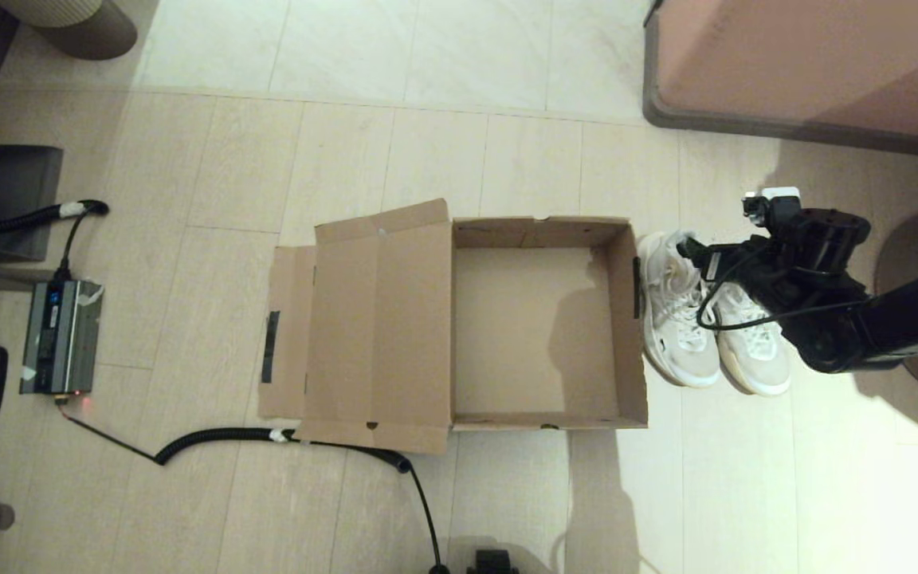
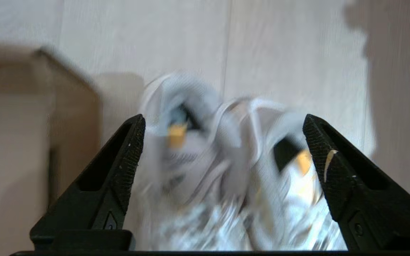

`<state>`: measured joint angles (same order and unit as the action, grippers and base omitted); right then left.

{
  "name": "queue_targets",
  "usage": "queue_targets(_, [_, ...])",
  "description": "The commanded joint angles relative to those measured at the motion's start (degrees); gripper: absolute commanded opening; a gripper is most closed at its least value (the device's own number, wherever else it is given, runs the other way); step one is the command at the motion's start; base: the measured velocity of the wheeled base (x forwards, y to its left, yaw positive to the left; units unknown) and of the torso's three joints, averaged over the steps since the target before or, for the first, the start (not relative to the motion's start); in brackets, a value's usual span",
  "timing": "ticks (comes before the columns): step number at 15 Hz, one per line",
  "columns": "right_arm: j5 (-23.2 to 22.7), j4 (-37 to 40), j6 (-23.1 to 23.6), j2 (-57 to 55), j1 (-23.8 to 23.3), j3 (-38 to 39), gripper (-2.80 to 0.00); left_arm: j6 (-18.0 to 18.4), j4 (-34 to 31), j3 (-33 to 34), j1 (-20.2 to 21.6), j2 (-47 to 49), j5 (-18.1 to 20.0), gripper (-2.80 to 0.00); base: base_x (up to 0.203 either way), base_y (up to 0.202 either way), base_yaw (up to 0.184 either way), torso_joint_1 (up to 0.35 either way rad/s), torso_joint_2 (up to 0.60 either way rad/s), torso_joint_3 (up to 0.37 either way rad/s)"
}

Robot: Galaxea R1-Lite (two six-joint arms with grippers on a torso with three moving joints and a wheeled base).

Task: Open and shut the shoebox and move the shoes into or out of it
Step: Put the shoes into the shoe box

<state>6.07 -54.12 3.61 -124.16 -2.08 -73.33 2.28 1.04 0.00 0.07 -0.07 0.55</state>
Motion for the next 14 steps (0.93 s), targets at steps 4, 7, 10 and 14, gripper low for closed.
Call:
queue_targets(4, [-0.2,2.4,0.1,-8.5,-2.9,-7.6,0.00,0.0,0.0,0.4,0.0,0.1,0.0,-2.80,0.000,0.000,0.000,0.000,0.00,0.000])
queue_targets(7, [-0.4,2.4,-0.3,-12.1,-3.3,-10.3,0.00,0.0,0.0,0.4,0.0,0.1,0.0,-2.80,0.000,0.000,0.000,0.000,0.00,0.000])
queue_targets(10, [-0.7,2.4,-0.4,-13.0,-3.3,-10.5,0.00,0.0,0.0,0.4,0.0,0.1,0.0,-2.80,0.000,0.000,0.000,0.000,0.00,0.000])
queue_targets(14, [-0.7,2.0,-0.4,-15.6,-3.4,-12.9,0.00,0.0,0.0,0.4,0.0,0.1,0.0,-2.80,0.000,0.000,0.000,0.000,0.00,0.000])
